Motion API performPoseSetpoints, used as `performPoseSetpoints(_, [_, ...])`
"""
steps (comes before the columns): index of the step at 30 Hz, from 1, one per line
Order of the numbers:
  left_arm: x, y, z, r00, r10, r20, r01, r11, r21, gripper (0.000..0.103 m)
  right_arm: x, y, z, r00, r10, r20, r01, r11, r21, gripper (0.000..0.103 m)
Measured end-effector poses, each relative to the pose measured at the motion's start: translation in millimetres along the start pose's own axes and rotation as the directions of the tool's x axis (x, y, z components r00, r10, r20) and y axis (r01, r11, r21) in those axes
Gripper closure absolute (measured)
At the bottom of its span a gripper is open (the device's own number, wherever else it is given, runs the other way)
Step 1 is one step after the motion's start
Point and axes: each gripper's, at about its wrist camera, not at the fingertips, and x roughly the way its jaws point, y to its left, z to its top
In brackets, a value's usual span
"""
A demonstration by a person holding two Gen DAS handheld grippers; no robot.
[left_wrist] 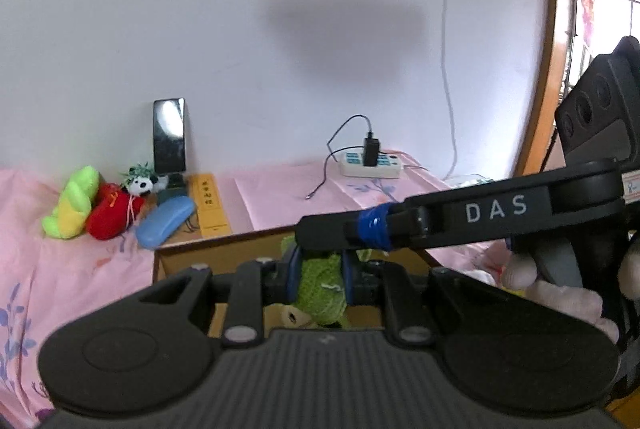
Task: Organize soft objects
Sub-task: 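Lower the green towel into the box and open the right gripper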
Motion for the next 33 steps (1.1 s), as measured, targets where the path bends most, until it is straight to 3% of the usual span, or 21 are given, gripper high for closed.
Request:
performPoseSetpoints(11, [80.6,50.8,3.8,0.989,0.039,-0.141,-0.05,0.996,-0.077,0.088,73.5,-49.1,18.4,0.992,-0.034,-0.125,0.044,0.996,0.079,0.099])
performPoseSetpoints(17, [119.6,74.5,-6.9,0.973,0.067,-0.222,-0.092,0.99,-0.106,0.088,112.4,-73.5,16.1,0.978,-0.044,-0.203,0.072,0.988,0.133,0.099])
performPoseSetpoints(26, [151.2,105.8,-25.0,0.938,0.118,-0.326,-0.187,0.964,-0.19,0.084,152.6,-103.4,6.0,0.957,0.026,-0.289,0.057,0.96,0.275,0.093])
performPoseSetpoints(28, [150.7,106.7,-25.8,0.936,0.141,-0.322,-0.207,0.961,-0.183,0.077,156.4,-107.5,4.3,0.958,0.045,-0.284,0.049,0.948,0.315,0.092])
performPoseSetpoints(30, [146.6,106.4,-24.0,0.938,0.168,-0.303,-0.228,0.958,-0.175,0.05,158.4,-111.0,4.1,0.96,0.059,-0.273,0.041,0.937,0.347,0.091])
performPoseSetpoints(33, [140.5,103.6,-20.7,0.945,0.178,-0.275,-0.229,0.959,-0.164,0.047,157.6,-113.3,5.8,0.966,0.052,-0.251,0.043,0.932,0.359,0.09])
